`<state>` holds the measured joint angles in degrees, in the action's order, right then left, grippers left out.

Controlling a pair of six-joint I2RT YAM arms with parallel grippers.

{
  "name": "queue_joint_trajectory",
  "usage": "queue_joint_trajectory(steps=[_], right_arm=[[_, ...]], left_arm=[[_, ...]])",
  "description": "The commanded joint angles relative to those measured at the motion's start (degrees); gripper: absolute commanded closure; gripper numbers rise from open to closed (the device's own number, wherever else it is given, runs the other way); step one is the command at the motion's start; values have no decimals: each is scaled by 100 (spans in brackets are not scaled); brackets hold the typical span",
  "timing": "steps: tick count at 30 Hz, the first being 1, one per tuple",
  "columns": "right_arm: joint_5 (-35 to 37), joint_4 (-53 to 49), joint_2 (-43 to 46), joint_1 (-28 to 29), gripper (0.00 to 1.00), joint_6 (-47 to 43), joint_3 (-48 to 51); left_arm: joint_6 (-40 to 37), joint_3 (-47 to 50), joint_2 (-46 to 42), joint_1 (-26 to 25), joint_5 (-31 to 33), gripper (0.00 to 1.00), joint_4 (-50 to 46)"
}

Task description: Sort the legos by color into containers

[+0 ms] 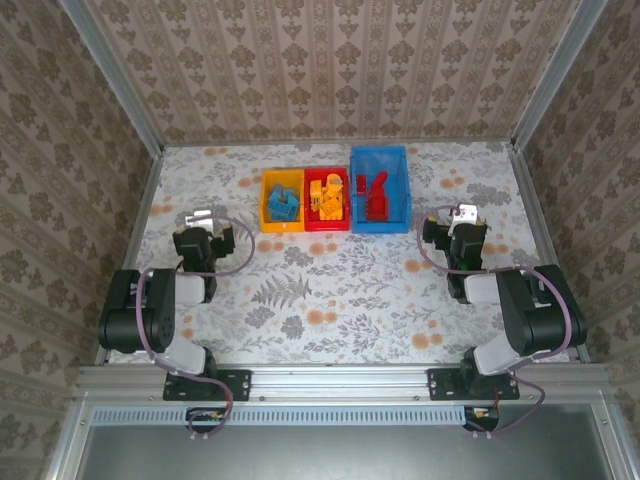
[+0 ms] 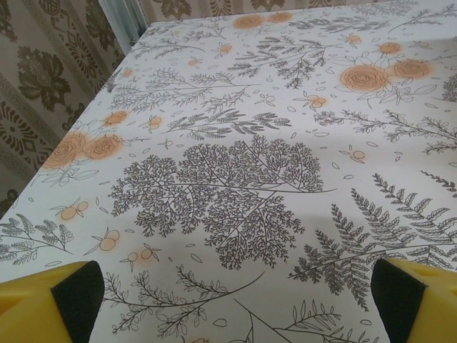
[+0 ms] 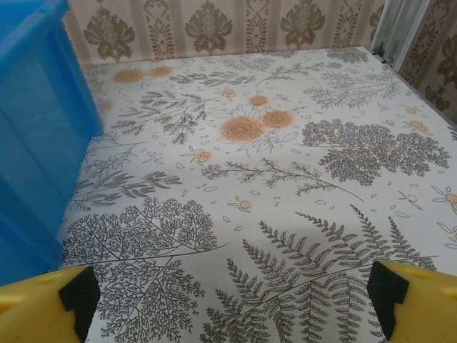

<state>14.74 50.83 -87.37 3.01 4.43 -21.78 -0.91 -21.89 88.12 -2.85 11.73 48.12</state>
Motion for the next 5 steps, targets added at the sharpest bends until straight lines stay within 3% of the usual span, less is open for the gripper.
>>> queue_joint_trajectory(steps=[1, 5], right_arm=[[112, 15, -47, 7, 0, -56, -63], [100, 60, -23, 7, 0, -56, -28]], left_arm=[[24, -52, -16, 50, -86, 0, 207], [29, -47, -21, 48, -91, 0, 207]])
